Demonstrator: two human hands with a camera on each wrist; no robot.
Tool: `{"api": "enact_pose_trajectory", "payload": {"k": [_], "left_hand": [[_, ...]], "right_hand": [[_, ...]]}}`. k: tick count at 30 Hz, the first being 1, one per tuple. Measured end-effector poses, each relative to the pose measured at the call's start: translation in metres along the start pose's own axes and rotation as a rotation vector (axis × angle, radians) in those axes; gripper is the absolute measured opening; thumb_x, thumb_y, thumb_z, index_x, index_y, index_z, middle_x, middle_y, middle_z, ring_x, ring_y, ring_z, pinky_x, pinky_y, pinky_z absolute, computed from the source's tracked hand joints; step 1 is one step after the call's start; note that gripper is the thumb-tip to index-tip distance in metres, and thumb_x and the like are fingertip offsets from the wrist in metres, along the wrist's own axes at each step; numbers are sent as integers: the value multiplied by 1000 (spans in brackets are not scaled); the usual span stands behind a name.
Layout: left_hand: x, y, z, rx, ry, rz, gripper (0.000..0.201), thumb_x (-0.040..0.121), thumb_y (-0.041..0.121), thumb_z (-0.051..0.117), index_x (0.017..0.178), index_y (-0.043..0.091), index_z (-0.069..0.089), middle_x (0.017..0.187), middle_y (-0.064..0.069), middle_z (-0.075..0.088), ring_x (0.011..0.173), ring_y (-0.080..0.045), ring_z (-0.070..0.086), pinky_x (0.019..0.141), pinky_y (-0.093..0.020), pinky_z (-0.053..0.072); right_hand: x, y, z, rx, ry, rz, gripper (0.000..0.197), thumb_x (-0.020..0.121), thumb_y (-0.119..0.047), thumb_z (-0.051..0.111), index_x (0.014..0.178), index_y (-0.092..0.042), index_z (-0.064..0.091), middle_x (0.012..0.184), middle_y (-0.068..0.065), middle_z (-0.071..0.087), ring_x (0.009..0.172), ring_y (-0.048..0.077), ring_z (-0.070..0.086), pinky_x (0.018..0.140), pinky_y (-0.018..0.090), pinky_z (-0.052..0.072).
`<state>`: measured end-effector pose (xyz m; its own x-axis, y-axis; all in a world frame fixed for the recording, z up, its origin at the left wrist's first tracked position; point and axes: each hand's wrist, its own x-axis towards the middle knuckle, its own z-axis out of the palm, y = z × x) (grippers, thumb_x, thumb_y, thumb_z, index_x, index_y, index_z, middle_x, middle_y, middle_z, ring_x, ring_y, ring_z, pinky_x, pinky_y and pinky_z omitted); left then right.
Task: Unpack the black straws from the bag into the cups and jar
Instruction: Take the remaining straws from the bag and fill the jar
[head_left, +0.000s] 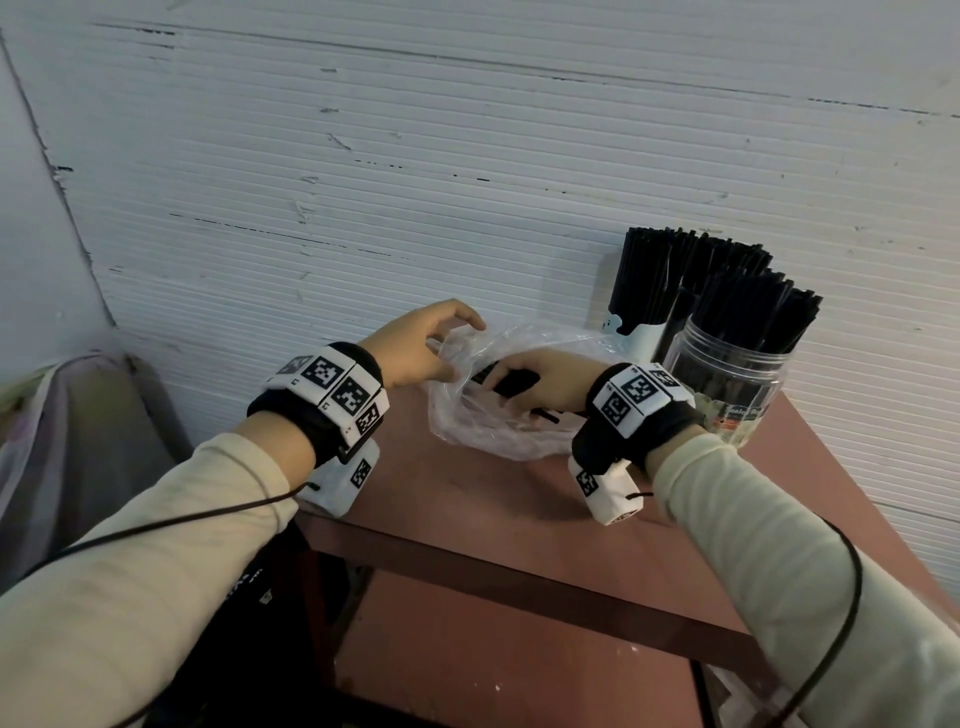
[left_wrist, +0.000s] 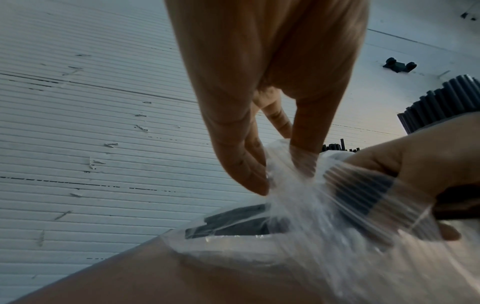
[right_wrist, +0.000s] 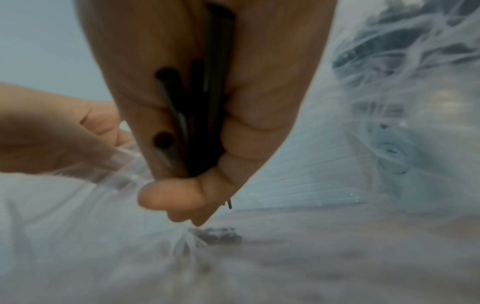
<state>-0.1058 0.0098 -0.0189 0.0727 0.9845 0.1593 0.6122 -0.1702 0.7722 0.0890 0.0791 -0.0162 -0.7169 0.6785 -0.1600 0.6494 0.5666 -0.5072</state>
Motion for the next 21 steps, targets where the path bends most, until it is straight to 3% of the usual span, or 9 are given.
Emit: {"api": "enact_pose_trajectory", "payload": {"k": [2,4,6,9,12,15,18,21], "left_hand": [[2,1,1,29,18,5,56,78,-1,72,115,37,57,126,6,56,111,-17,57,92,-37,52],[4,2,3,58,48,-5,55,79,-1,70,119,33,57,121,7,53,103,-13,54,83,-27,48],[5,3,5,80,72,-23,54,79,0,70,121,33,56,125,1,52,104,-14,55,82,-27,50],[5,8,11,165,134,-4,57,75,9,76,121,34,52,134,-2,50,118,-20,52,95,-36,49],[-2,23,22,307,168,118,71,68,22,82,128,35,47,143,-1,36,132,-17,37,106,-35,37],[-8,46,45,445,-1,310,82,64,31,82,137,31,44,145,3,37,134,-14,34,107,-30,30],[-8,65,72,444,-134,359,60,66,34,81,119,29,54,117,11,57,111,-11,52,96,-28,41],[-11,86,90,427,-52,297,14,83,29,68,87,34,56,80,16,58,87,-13,62,70,-19,41]], "right_hand": [[-8,-1,-4,52,10,14,34,84,-1,65,112,-22,67,102,5,69,85,17,64,79,26,55],[-19,-1,-8,75,-16,13,33,85,0,63,112,-20,67,103,9,69,74,17,65,73,26,56],[-33,-2,-12,71,-37,6,34,85,0,64,113,-19,67,102,8,69,67,14,64,67,23,56],[-57,-3,-18,72,-45,5,36,85,2,65,116,-17,66,101,7,67,71,16,65,64,21,55],[-81,-4,-26,11,-45,23,37,86,1,64,118,-19,65,98,0,62,55,-7,59,52,8,46],[-103,-8,-35,20,-85,16,36,87,0,63,113,-24,65,106,8,65,56,5,61,56,15,49],[-127,-16,-42,15,-93,-35,36,87,-1,63,115,-24,65,105,6,66,56,7,59,56,18,49],[-152,-23,-51,-6,-23,-77,40,87,-8,67,120,-29,64,95,-8,66,56,-3,57,55,12,45]]}}
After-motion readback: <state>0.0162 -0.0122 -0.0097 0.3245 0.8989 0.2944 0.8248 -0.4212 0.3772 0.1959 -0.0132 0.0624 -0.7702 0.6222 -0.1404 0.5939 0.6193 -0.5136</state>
